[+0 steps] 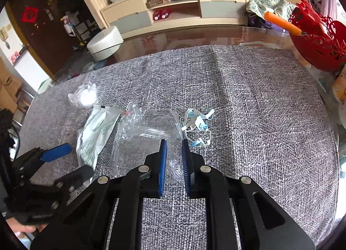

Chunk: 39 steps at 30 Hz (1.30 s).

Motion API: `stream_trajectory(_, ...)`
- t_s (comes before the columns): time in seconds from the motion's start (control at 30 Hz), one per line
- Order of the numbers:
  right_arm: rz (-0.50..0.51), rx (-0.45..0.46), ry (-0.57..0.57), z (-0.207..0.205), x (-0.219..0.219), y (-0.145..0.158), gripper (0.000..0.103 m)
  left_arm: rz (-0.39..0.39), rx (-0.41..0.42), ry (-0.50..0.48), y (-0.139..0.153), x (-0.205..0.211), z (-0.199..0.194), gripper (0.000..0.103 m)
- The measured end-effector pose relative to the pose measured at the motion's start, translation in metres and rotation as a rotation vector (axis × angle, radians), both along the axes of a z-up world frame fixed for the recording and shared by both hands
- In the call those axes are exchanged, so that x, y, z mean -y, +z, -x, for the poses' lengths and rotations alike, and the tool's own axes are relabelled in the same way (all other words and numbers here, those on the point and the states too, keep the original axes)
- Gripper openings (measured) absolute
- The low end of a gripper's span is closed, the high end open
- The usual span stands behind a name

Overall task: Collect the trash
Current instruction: 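Grasp the silver-white sachet with the left tool while the right tool grasps the clear plastic bag, then lower both tools into the grey bin and open both to drop the items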

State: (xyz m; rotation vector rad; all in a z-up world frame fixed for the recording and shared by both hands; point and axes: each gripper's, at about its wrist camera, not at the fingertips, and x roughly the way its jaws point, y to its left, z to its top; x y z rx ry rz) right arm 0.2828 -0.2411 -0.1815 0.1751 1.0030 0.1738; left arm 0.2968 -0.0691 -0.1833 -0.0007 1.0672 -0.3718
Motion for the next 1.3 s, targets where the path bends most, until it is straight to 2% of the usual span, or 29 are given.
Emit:
stream_trajectory(0.07, -0.005, -0.004, 0.0, 0.002, 0.002, -0.002, 0.015, 0.006, -0.001, -0.003, -0.003, 0.002, -0.002, 0.056)
stream_trajectory(0.1, -0.009, -0.005, -0.001, 0.002, 0.002, -0.003, 0.015, 0.005, 0.01, -0.008, -0.003, 0.003, -0.001, 0.042)
stream_trajectory(0.13, -0.014, -0.005, -0.002, 0.003, 0.003, -0.004, 0.015, 0.016, 0.007, -0.025, -0.003, 0.005, 0.0, 0.037)
stream_trajectory(0.3, -0.041, 0.0, 0.001, 0.011, 0.003, -0.002, 0.014, 0.008, 0.008, -0.048, -0.003, 0.009, 0.01, 0.028)
stream_trajectory(0.57, -0.038, 0.039, 0.033, 0.05, -0.007, 0.021, 0.014, 0.012, 0.045, -0.041, 0.022, -0.007, 0.052, 0.026)
stream_trajectory(0.9, -0.021, 0.077, 0.05, 0.122, -0.016, 0.05, 0.014, 0.043, 0.086, -0.026, 0.06, -0.028, 0.139, 0.026)
stream_trajectory(1.1, 0.007, 0.084, 0.055, 0.17, -0.021, 0.054, 0.014, 0.059, 0.084, -0.033, 0.062, -0.032, 0.2, 0.026)
stream_trajectory(1.3, 0.021, 0.078, 0.073, 0.213, -0.03, 0.049, 0.014, 0.079, 0.078, -0.026, 0.057, -0.039, 0.245, 0.026)
